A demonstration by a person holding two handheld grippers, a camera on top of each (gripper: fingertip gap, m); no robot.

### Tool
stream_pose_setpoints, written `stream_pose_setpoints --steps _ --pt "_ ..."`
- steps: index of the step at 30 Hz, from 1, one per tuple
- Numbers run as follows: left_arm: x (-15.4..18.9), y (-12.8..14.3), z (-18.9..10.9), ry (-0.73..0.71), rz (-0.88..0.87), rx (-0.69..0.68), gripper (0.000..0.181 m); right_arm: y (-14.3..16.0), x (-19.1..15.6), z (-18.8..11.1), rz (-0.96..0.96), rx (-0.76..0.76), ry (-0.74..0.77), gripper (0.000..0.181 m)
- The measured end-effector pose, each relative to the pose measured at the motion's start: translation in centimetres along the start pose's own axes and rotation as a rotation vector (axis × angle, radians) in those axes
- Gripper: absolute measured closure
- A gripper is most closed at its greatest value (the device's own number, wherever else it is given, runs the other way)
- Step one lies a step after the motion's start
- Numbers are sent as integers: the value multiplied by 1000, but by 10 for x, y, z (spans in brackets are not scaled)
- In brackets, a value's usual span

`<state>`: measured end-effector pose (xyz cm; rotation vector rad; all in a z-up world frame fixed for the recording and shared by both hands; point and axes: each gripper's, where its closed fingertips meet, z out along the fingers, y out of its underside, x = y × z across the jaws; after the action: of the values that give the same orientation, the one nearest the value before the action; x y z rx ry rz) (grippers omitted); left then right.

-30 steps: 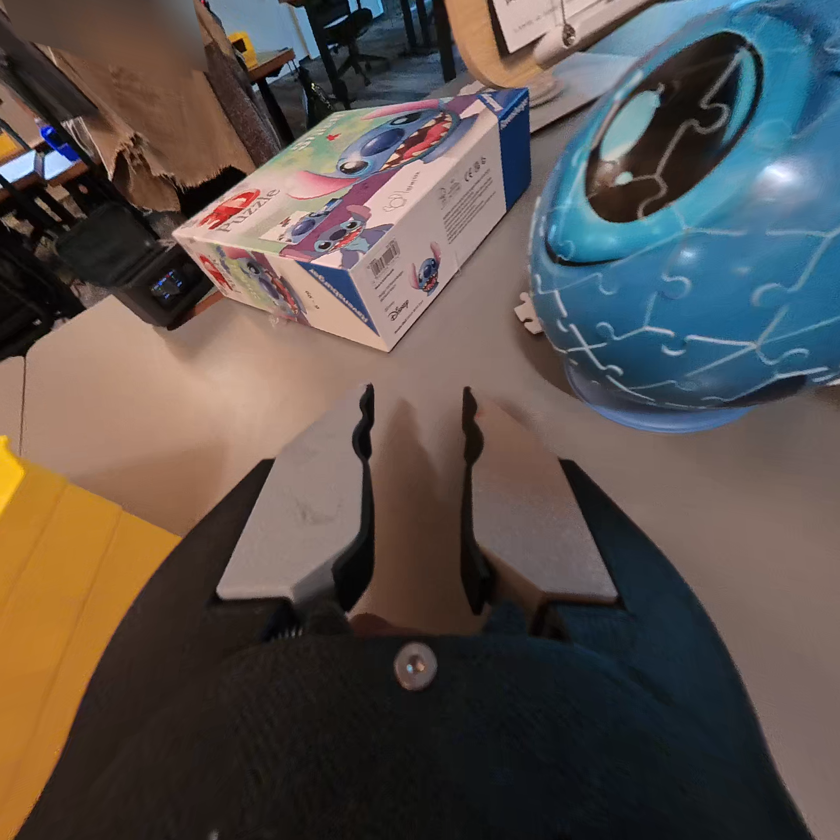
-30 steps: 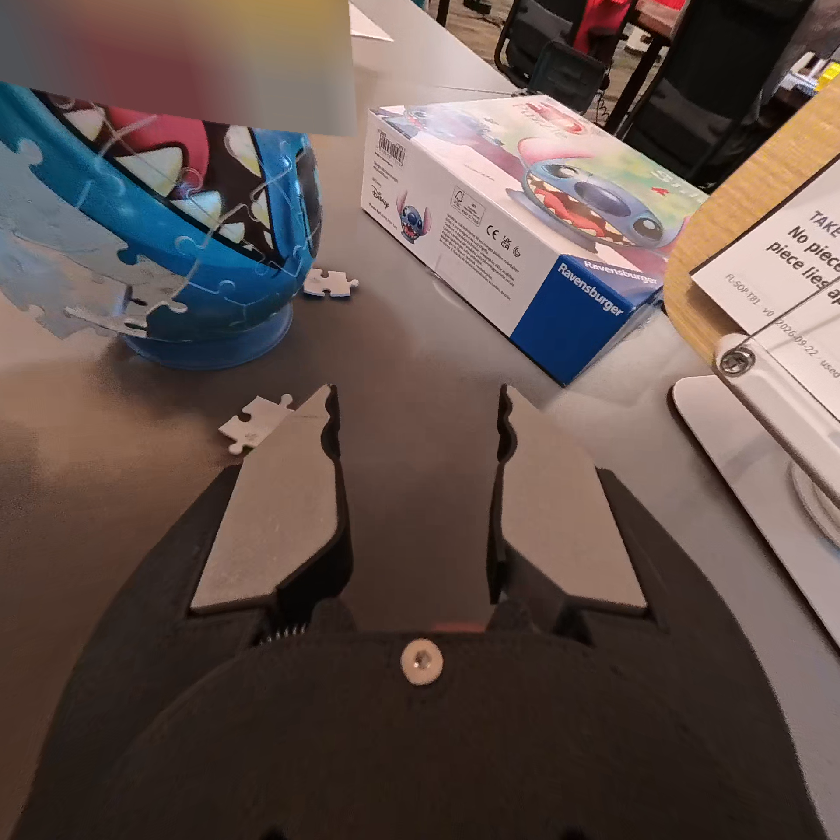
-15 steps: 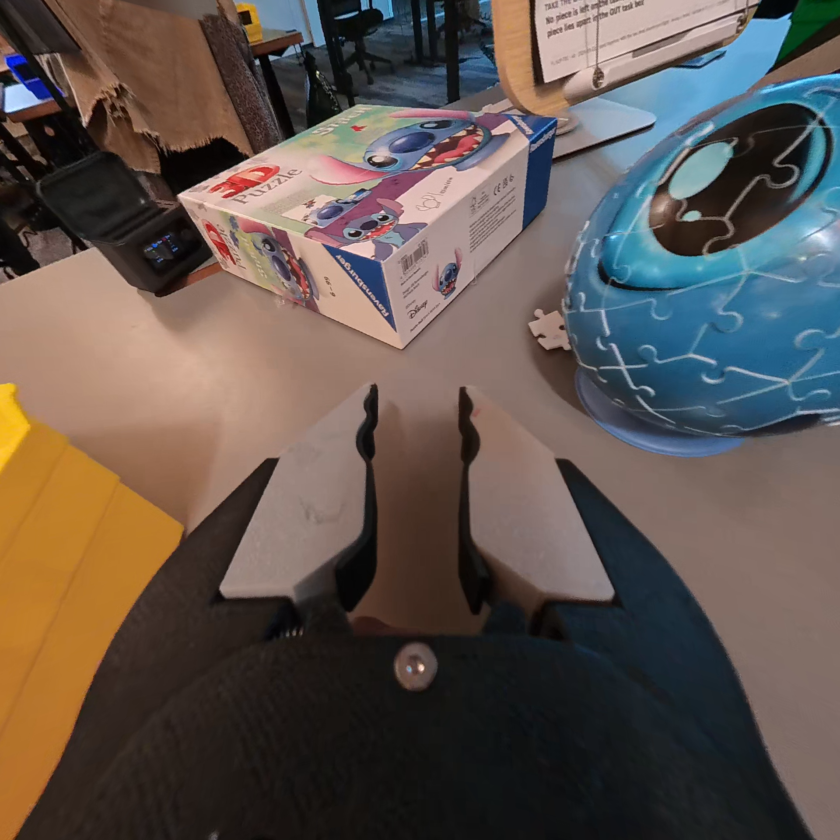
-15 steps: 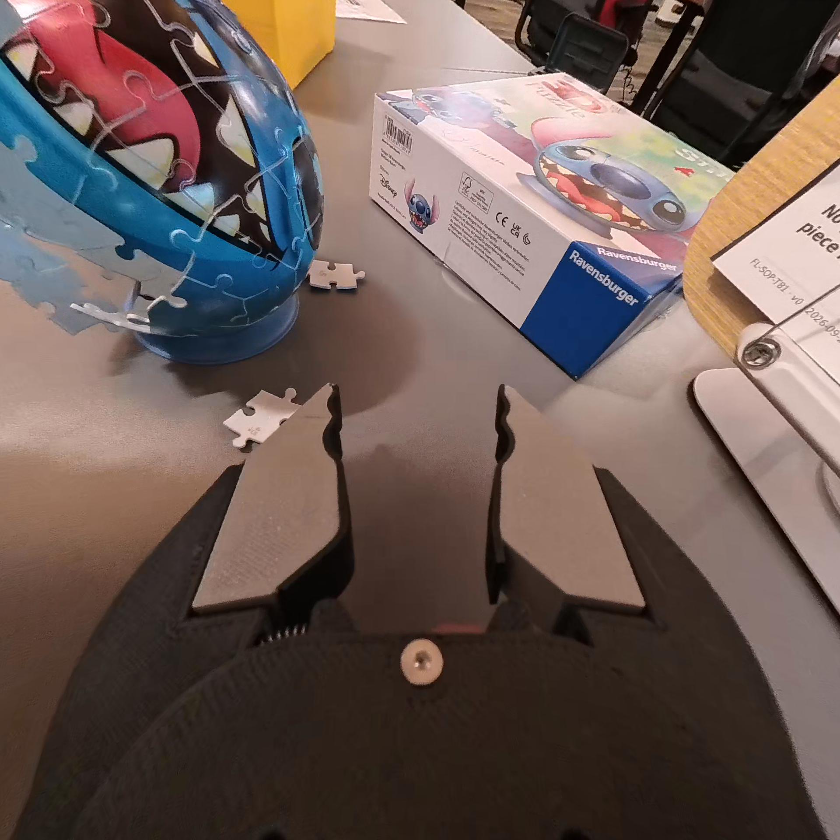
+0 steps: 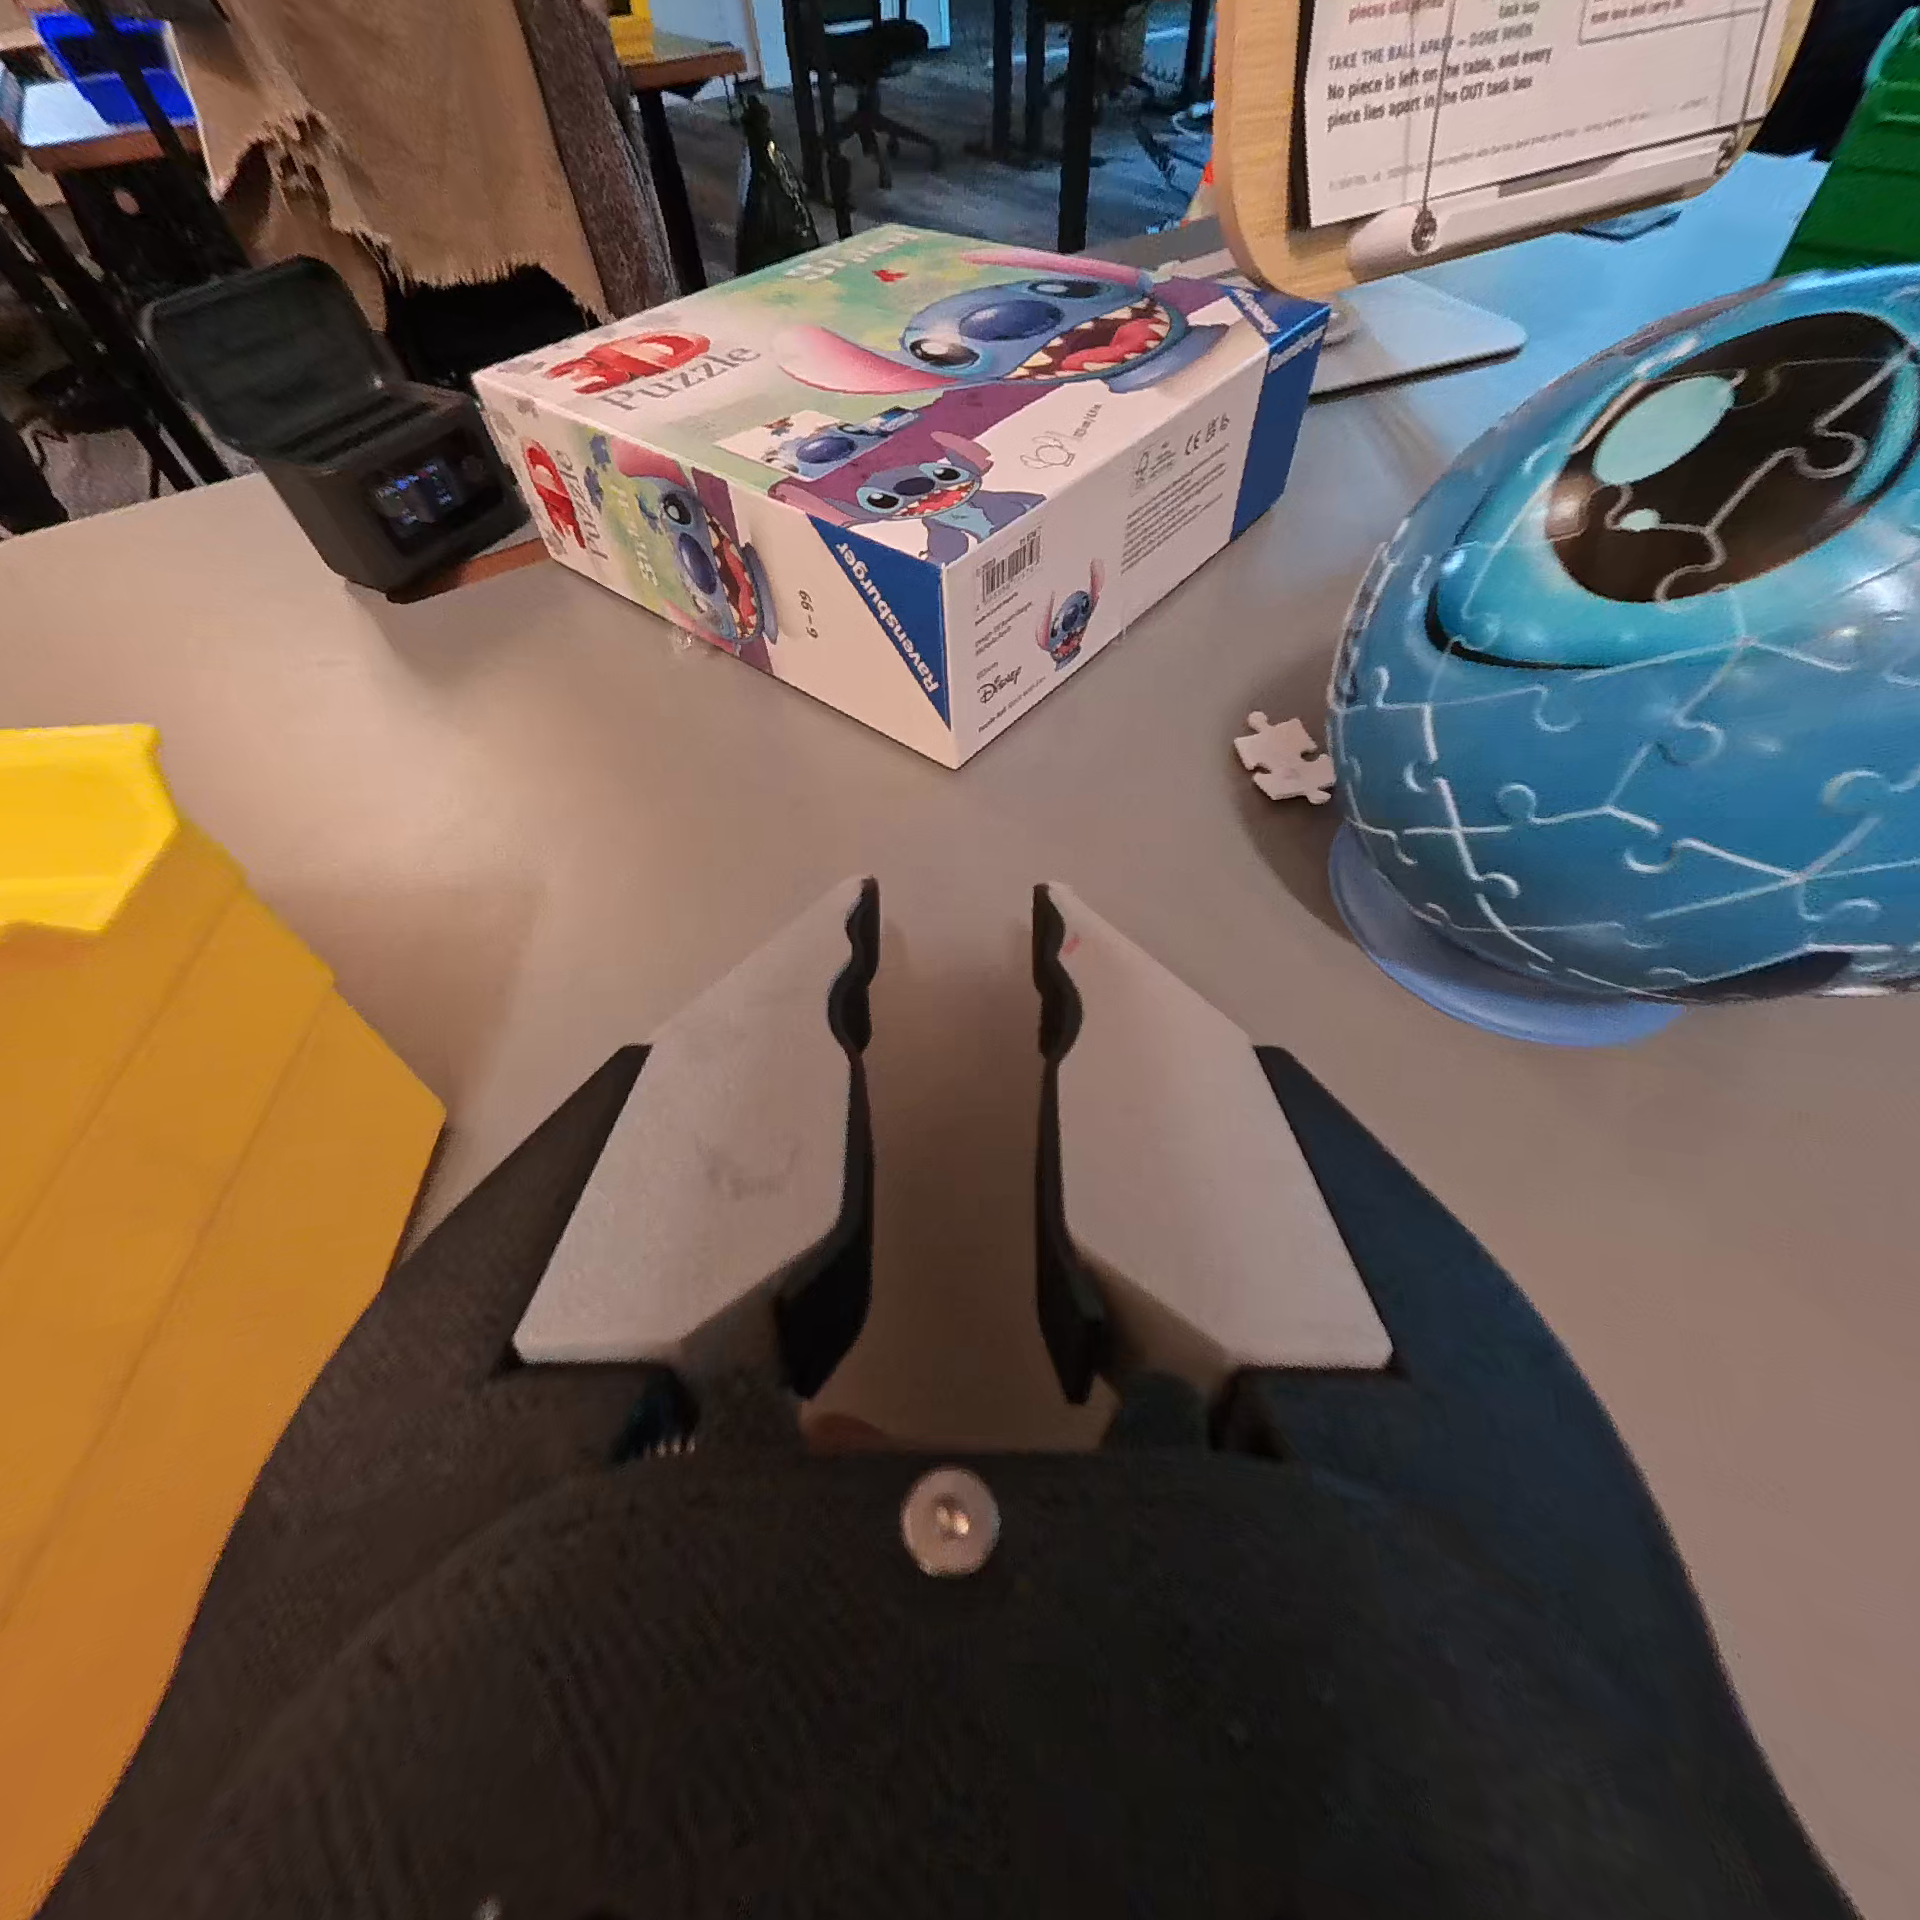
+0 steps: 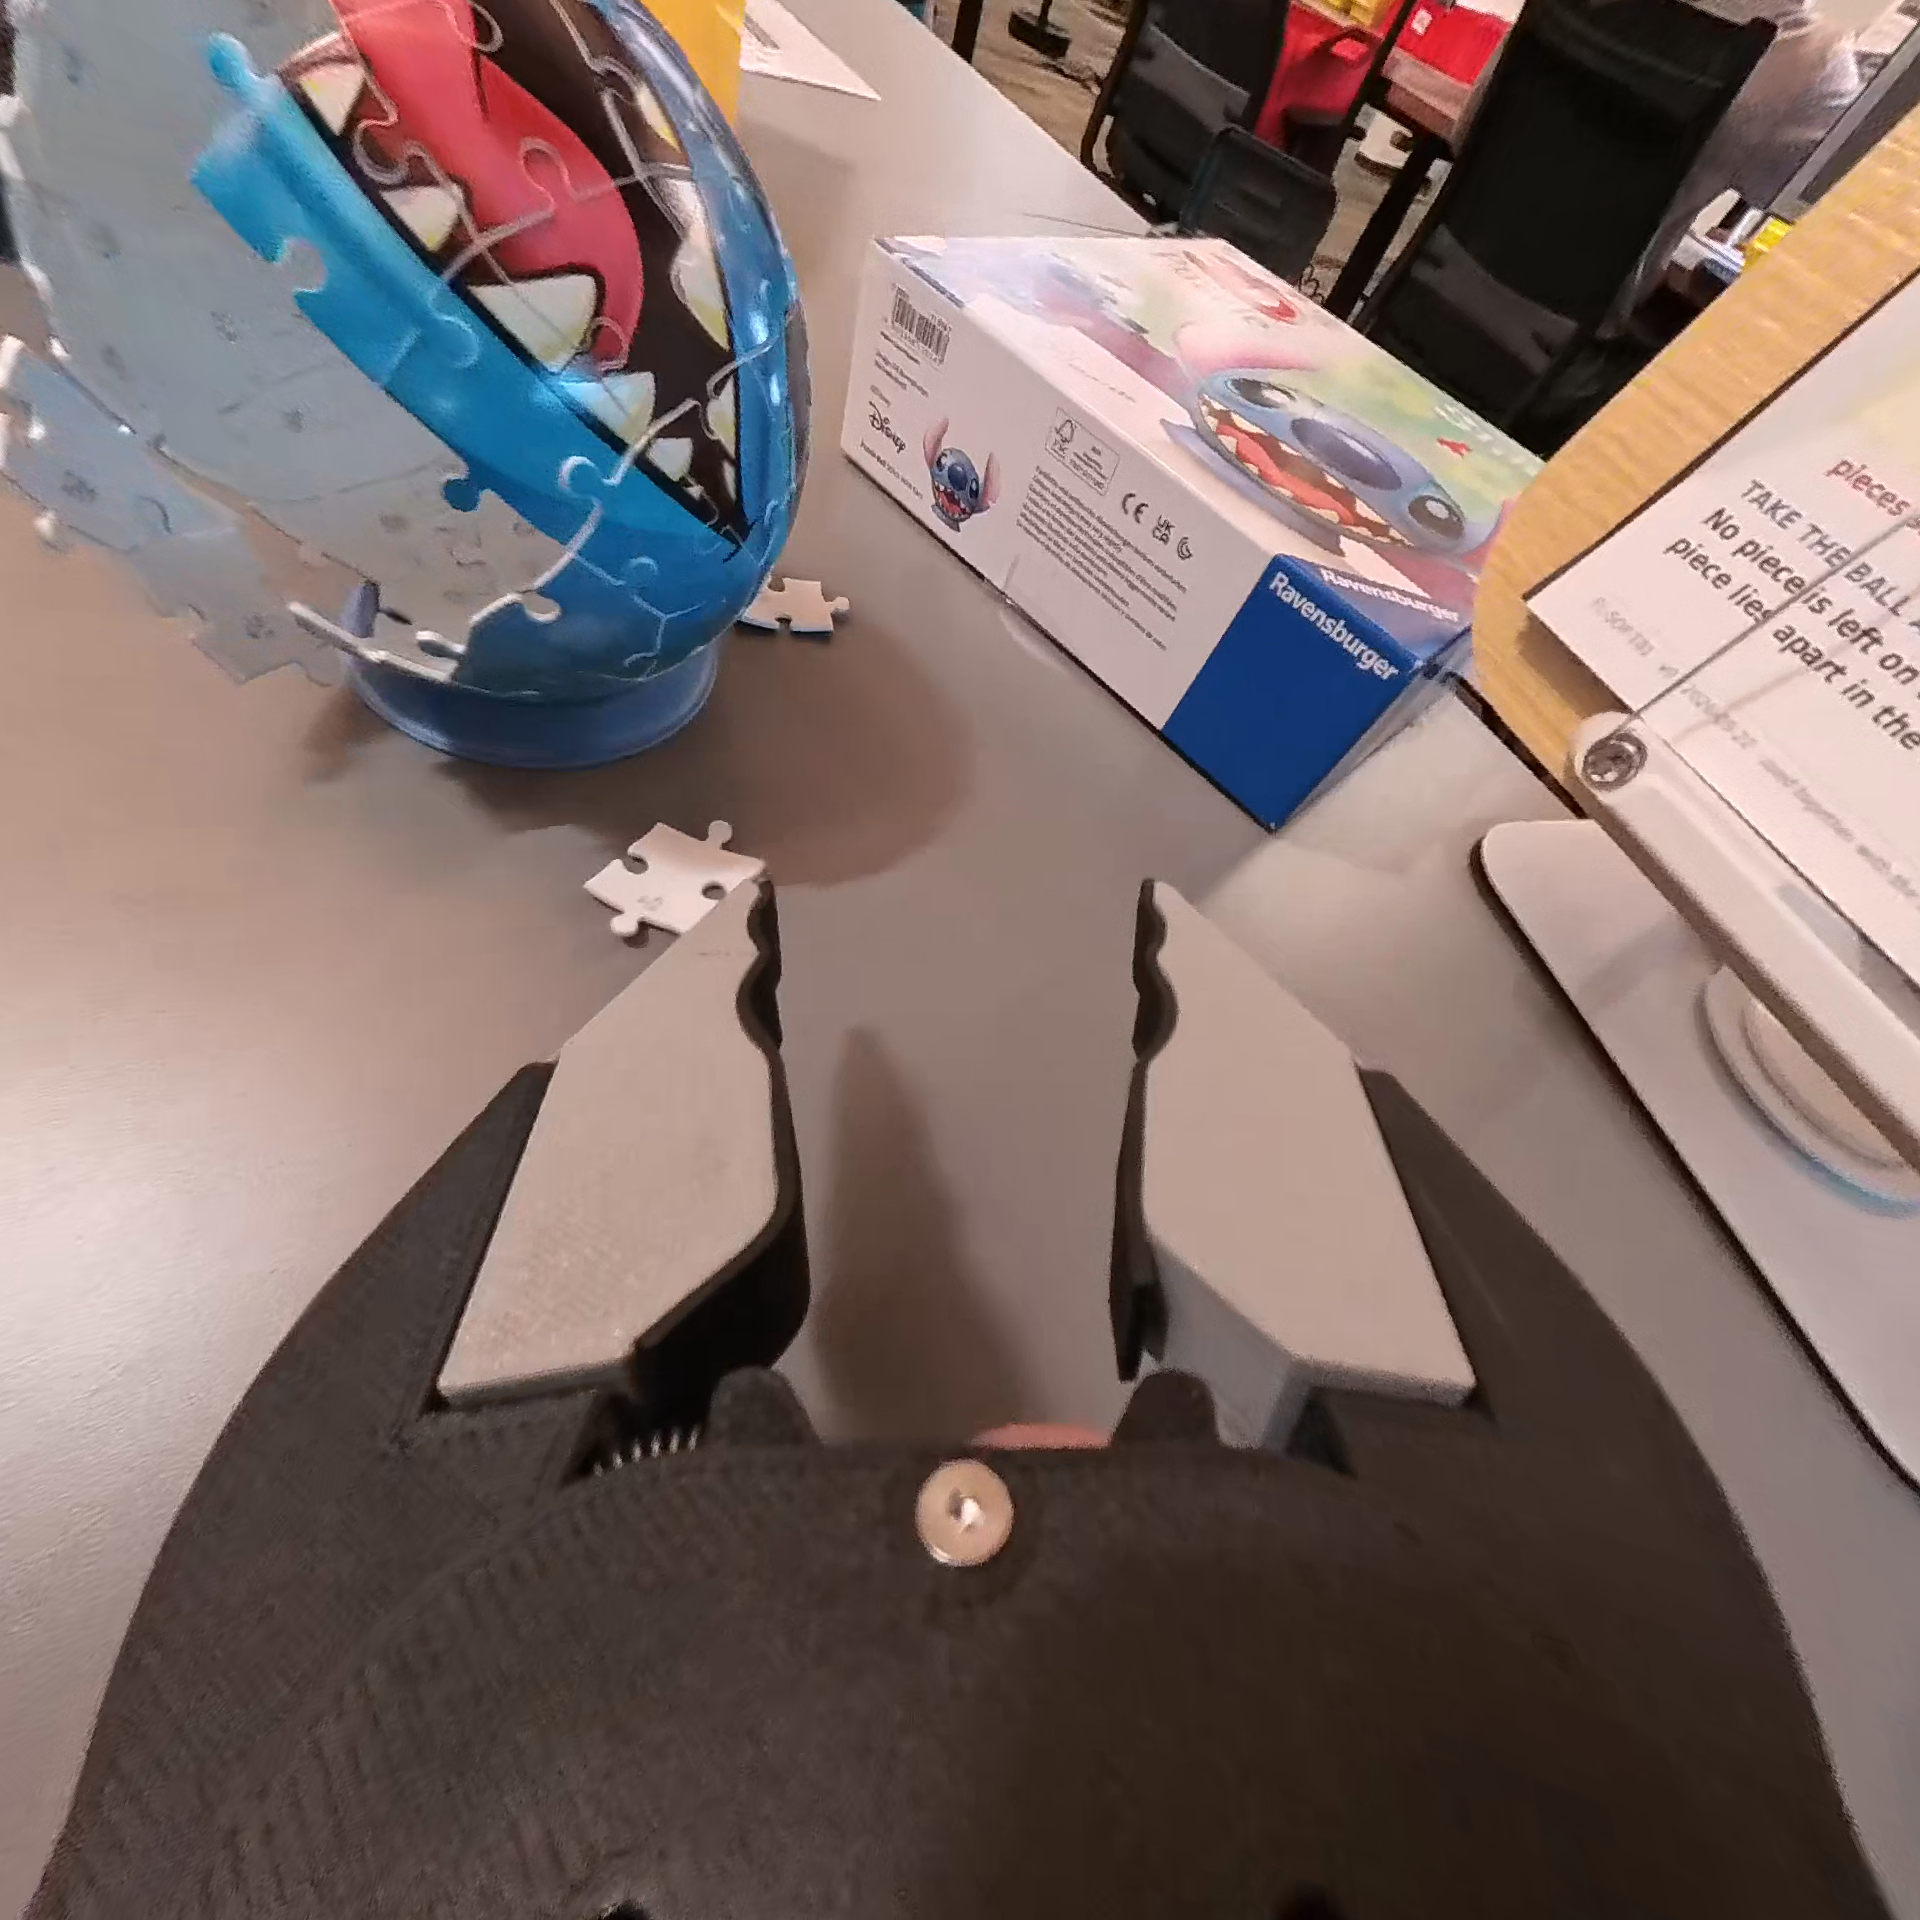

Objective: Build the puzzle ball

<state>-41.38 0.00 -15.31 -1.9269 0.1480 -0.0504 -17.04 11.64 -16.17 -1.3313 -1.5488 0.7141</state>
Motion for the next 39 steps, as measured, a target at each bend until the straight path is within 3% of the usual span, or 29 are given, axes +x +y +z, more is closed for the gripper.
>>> stream_pose_setpoints --steps 3,7,11,14,15,17,20,27,33,39 --pt "0 0 -7 -14 -17 19 161 2 -3 -6 14 -5 17 115" --pt "-3 -12 -22 -58 -21 132 181 10 10 -11 19 -27 79 132" --pt "-9 -17 -31 -81 -93 187 181 18 44 -15 91 -47 216 128" --pt "-20 -19 -37 -142 -124 222 181 23 67 -21 209 -31 267 138" --pt "-20 -18 -36 -136 -132 213 181 25 75 -23 259 -28 278 132" --pt "-23 -13 -30 -125 -163 170 161 28 84 -24 310 -20 291 116" --pt "-28 -12 -23 -123 -194 152 139 28 81 -18 249 -46 279 125" --pt "-23 -10 -11 -61 -191 104 139 23 85 -19 219 -18 313 126" --pt "-25 -13 -16 -120 -149 137 138 16 80 -21 194 12 322 130" --pt "-22 -7 -14 -81 -191 96 128 16 80 -23 227 24 323 121"
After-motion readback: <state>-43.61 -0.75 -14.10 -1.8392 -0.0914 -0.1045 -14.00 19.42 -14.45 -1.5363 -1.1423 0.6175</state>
